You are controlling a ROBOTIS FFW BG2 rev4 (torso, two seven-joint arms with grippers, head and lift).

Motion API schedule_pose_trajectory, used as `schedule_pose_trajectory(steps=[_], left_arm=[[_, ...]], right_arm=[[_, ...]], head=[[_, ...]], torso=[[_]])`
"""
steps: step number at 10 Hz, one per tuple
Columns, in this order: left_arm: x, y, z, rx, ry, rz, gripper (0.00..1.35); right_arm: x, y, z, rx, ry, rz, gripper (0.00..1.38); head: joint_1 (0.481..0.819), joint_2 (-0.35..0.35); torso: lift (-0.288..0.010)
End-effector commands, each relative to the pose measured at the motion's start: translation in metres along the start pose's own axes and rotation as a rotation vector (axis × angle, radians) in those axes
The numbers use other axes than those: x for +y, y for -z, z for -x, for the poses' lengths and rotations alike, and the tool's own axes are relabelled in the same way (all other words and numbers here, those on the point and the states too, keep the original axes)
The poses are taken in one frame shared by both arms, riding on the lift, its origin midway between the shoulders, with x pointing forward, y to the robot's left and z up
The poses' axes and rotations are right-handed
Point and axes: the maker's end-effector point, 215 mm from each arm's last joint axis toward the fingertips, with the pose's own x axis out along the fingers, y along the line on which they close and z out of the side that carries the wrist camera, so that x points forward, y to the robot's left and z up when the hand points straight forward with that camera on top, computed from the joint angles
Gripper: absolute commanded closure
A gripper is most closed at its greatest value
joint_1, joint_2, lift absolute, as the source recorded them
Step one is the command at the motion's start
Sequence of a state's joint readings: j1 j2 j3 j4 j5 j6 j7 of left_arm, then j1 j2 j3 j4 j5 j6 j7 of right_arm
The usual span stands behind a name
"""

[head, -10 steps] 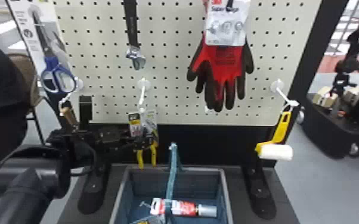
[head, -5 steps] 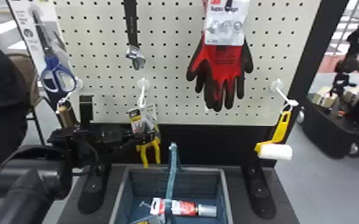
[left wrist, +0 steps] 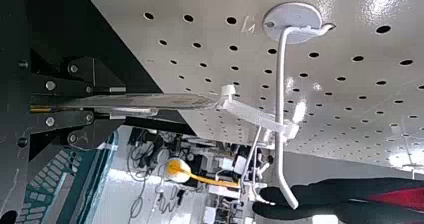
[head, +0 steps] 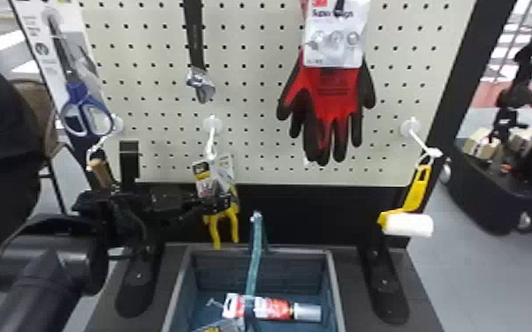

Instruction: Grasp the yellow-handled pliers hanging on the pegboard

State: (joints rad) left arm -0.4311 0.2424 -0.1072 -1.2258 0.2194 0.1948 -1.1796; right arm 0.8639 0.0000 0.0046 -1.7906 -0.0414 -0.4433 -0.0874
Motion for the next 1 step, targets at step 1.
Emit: schedule_pose_trajectory(steps=[1], left_arm=[[-0.0007,-0.0008,-0.0007,0.0,0.002,-0.002,1.22]], right_arm=[[0.0001,0.0,0.0,0.0,0.001,-0.001,0.27]], head=[[0.549,0.0]], torso=[[-0.1]])
